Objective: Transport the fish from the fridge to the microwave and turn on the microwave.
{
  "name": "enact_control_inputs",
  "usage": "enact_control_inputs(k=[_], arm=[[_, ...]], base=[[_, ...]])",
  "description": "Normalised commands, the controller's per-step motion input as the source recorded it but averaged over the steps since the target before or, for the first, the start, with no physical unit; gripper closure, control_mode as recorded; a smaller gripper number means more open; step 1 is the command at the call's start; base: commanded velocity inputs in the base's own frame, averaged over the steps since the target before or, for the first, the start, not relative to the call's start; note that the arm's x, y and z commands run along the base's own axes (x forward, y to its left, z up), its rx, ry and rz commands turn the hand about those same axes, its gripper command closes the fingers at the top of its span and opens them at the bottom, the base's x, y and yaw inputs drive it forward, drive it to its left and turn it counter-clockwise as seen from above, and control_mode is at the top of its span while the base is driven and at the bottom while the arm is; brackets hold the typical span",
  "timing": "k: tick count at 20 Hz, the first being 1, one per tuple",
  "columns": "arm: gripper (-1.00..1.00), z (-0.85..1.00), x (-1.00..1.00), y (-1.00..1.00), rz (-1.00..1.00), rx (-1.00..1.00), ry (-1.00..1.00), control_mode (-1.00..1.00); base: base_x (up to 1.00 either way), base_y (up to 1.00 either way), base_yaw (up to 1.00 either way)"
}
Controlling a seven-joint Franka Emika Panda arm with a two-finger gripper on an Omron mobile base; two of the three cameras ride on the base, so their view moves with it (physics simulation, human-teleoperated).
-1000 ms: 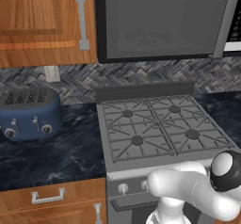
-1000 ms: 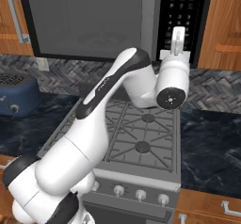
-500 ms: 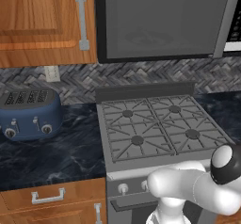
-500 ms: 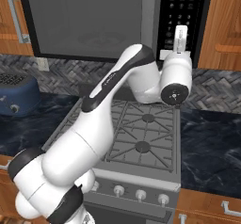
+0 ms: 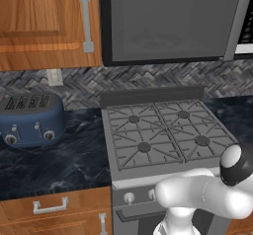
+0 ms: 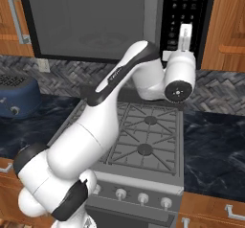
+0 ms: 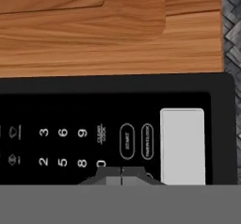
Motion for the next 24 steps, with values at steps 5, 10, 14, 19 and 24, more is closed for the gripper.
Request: enact_control_inputs(k=[5, 10, 14, 19, 24], arm=[[1.0, 0.0, 0.16, -0.1, 0.0, 0.02, 0.0, -1.0], [1.0, 0.0, 0.18, -0.07, 0.0, 0.0, 0.0, -1.0], [1.0, 0.0, 0.16, -0.06, 0.0, 0.0, 0.0, -1.0], [1.0, -0.04, 0.15, -0.06, 0.0, 0.0, 0.0, -1.0], [1.0, -0.04, 0.14, -0.04, 0.0, 0.0, 0.0, -1.0]], base=[[0.0, 0.0, 0.0], [0.0, 0.0, 0.0], [0.0, 0.0, 0.0], [0.0, 0.0, 0.0], [0.0, 0.0, 0.0]])
